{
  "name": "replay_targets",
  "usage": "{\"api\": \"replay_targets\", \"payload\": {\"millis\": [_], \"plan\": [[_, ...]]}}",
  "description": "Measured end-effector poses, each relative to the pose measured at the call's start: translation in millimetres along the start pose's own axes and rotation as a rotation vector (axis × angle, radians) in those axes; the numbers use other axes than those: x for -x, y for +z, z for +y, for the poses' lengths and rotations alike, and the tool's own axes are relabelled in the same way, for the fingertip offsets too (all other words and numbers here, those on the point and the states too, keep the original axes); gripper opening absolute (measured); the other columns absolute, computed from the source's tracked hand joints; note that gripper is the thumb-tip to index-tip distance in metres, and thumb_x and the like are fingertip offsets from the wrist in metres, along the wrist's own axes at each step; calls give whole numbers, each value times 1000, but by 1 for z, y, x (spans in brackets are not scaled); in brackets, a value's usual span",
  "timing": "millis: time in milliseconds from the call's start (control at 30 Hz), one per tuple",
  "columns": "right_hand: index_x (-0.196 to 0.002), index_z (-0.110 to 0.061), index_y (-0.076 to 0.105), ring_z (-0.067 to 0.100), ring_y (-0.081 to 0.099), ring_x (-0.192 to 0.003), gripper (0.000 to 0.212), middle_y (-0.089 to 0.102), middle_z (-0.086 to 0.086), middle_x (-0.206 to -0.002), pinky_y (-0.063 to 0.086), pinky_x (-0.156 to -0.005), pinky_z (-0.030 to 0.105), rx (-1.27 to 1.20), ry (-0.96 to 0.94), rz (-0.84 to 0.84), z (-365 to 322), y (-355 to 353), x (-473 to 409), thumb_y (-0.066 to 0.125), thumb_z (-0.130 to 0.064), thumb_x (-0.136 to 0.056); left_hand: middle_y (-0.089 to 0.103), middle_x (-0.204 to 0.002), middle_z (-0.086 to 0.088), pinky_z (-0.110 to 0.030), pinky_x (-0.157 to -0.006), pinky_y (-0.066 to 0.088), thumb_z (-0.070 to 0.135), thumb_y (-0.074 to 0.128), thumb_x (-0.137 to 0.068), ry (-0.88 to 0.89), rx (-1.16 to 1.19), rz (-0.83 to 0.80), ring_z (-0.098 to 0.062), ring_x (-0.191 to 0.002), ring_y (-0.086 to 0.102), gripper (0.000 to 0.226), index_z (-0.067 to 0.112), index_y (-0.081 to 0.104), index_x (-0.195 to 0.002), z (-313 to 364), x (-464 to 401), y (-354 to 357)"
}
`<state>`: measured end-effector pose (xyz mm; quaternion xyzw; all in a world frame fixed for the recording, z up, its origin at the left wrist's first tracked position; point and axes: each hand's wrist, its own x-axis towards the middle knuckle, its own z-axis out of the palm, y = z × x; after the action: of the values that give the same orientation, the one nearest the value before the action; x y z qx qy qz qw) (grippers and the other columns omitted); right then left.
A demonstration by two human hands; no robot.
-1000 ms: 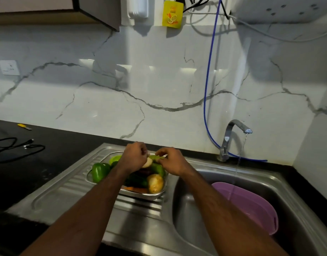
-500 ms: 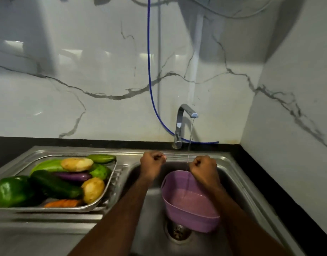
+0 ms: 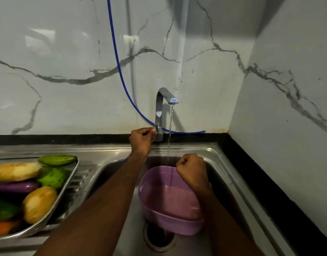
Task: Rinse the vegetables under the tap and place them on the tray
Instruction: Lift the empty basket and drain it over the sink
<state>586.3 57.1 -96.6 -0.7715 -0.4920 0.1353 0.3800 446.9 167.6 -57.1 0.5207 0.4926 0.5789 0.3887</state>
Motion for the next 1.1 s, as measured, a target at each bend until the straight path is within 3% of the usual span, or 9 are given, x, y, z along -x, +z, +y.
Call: {"api": "replay_targets", "payload": {"millis": [200, 567, 700, 800, 900, 1000, 1100], "plan": [[-73, -24, 68, 10, 65, -74, 16, 68, -7, -75, 60, -75, 35, 20, -14, -50, -3, 5, -2, 65, -17, -87, 75, -86, -6, -32, -84, 59, 11, 72, -88, 37, -13, 37, -11, -76, 69, 15, 2, 76, -101, 5, 1, 12], [-79, -22, 71, 13, 66, -78, 9, 69, -3, -78, 58, -78, 33, 34, 52, -102, -2, 4, -4, 69, -18, -87, 76, -103, -4, -39, -98, 55, 9, 70, -90, 49, -197, -170, -15, -98, 70, 19, 9, 75, -107, 5, 23, -3], [-83, -19, 70, 19, 66, -82, 4, 68, 2, -82, 59, -84, 40, 47, 164, -58, 3, -13, -6, 70, -18, -87, 74, -94, -1, -26, -84, 48, 12, 70, -90, -31, -436, -129, -12, -85, 64, 10, 11, 77, -97, -13, 67, -33], [-88, -13, 73, 22, 67, -80, 3, 69, 7, -83, 60, -86, 41, 119, 212, 20, 11, -30, -4, 72, -16, -89, 76, -94, -9, -33, -80, 56, 19, 71, -84, -231, -549, -94, -24, -86, 69, 6, 14, 75, -86, -26, 90, -63], [-92, -12, 72, 24, 64, -81, 7, 66, 8, -86, 55, -84, 36, 183, 253, 50, 21, -49, 6, 73, -18, -90, 73, -99, -12, -41, -80, 60, 30, 71, -80, -349, -598, -188, -30, -94, 69, 22, 14, 73, -95, -34, 108, -85], [-100, -11, 74, 26, 67, -87, 14, 68, 9, -90, 57, -84, 37, 303, 247, -59, 26, -56, 17, 73, -19, -89, 70, -106, -14, -40, -73, 60, 35, 63, -86, -366, -610, -267, -33, -96, 67, 30, 11, 69, -104, -37, 120, -91], [-120, -6, 70, 31, 69, -108, 30, 72, 16, -116, 56, -91, 37, 417, 202, -179, 30, -61, 36, 68, -16, -91, 66, -112, -15, -36, -63, 54, 32, 54, -96, -373, -637, -439, -33, -99, 65, 28, 13, 63, -114, -28, 128, -90]]}}
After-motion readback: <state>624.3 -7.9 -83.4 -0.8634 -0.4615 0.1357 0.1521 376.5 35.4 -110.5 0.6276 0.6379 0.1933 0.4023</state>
